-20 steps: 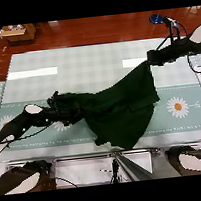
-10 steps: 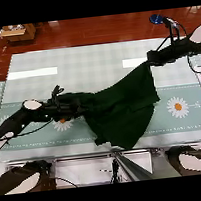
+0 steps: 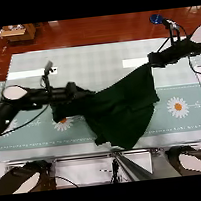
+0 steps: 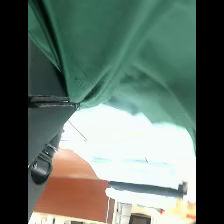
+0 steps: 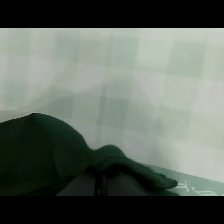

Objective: Fold the shirts.

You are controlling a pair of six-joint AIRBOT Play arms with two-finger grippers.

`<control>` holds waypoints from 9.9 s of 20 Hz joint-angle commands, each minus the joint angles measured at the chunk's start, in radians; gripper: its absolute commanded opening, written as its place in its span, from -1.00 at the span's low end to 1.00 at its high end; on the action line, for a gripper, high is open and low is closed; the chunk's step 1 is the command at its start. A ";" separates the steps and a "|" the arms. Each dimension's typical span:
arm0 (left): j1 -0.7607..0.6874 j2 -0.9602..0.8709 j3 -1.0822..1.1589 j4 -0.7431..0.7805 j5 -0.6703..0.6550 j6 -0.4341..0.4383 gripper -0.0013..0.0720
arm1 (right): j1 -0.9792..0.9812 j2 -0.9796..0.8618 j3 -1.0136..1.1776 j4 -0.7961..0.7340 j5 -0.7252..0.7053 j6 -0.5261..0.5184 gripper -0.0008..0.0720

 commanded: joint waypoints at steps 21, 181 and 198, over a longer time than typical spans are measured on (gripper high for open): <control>0.488 0.489 1.043 0.241 0.044 -0.043 -0.91 | 0.001 0.660 0.667 0.042 -0.023 0.190 -0.91; 0.417 -0.003 0.205 0.703 0.201 -0.069 -0.90 | 0.002 -0.272 0.583 -0.175 -0.060 0.012 -0.91; 0.607 -0.224 0.460 0.942 -0.123 -0.058 0.55 | -0.077 -0.289 0.665 -0.275 0.203 -0.003 0.23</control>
